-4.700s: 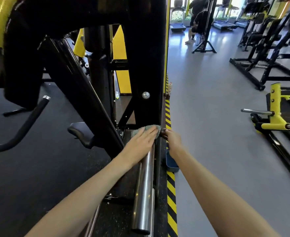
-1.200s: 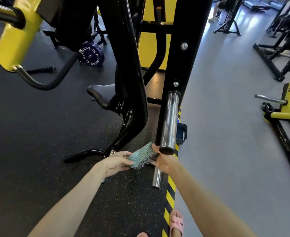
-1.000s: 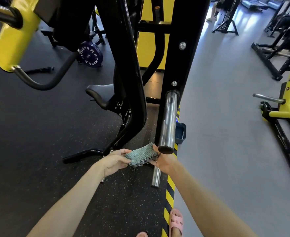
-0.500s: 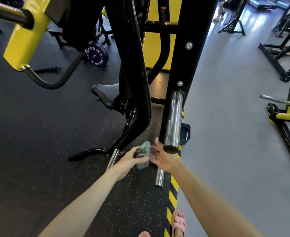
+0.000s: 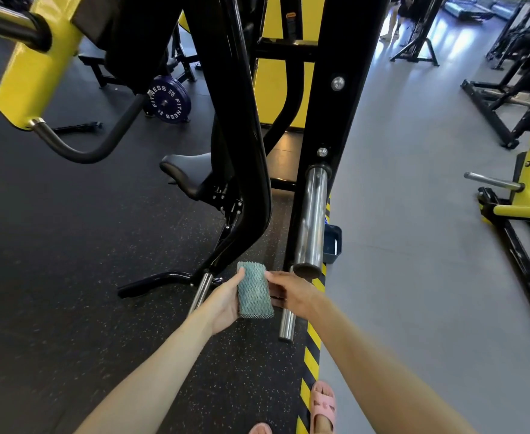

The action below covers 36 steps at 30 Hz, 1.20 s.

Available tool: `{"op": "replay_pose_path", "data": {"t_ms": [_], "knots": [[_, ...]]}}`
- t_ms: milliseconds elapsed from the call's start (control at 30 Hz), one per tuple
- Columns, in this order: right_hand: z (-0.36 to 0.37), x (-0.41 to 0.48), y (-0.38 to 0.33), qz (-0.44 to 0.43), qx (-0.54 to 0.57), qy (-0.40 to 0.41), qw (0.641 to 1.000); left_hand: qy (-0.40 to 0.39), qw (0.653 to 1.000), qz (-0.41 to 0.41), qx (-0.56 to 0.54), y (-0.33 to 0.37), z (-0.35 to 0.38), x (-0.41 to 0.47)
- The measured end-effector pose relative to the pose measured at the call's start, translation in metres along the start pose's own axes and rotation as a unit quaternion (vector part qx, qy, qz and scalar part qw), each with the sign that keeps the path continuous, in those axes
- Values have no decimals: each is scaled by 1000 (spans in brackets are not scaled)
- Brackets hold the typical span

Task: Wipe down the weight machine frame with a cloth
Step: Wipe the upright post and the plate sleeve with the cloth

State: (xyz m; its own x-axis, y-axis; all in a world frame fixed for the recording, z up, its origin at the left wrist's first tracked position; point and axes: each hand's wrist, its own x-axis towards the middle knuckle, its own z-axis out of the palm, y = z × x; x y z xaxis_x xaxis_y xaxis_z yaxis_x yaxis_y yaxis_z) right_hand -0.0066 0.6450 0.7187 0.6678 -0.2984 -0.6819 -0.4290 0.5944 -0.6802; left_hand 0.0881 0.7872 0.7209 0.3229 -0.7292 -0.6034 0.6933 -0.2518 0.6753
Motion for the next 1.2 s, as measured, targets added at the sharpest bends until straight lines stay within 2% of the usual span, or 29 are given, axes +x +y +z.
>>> {"op": "replay_pose_path", "data": {"t_ms": [200,333,433,500,567,667,733,800,900,967,1000,1067,1133,1200], "knots": [[7,1,-1,-21,-15,17,1000,-24,997,-35,63,4,3,-6],[2,3,-1,-37,3,53,998,-21,995,-8,94,4,-2,-6],[-1,5,0,-14,-11,30,999,-13,996,1,87,3,-4,-2],[-7,2,-1,0,-32,26,999,5,995,-3,98,6,-4,5],[-23,0,-11,-3,-88,69,994,65,991,1,117,18,-4,13],[-58,-1,-43,-35,-122,200,971,159,969,62,179,53,8,24],[-75,2,-73,-54,-103,254,960,149,950,127,244,81,34,34],[-81,2,-101,-73,-109,266,955,122,931,195,283,107,68,47],[-84,1,-136,-126,-142,263,946,144,883,262,361,138,106,75],[-87,3,-156,-177,-168,260,934,196,840,296,411,155,122,92],[-88,5,-167,-193,-176,262,929,233,805,325,439,164,130,98],[-91,9,-188,-215,-184,266,921,299,699,427,490,183,151,106],[-91,11,-210,-243,-191,268,913,304,548,565,537,202,174,118],[-91,15,-229,-277,-194,265,903,253,354,675,596,217,193,136]]}}
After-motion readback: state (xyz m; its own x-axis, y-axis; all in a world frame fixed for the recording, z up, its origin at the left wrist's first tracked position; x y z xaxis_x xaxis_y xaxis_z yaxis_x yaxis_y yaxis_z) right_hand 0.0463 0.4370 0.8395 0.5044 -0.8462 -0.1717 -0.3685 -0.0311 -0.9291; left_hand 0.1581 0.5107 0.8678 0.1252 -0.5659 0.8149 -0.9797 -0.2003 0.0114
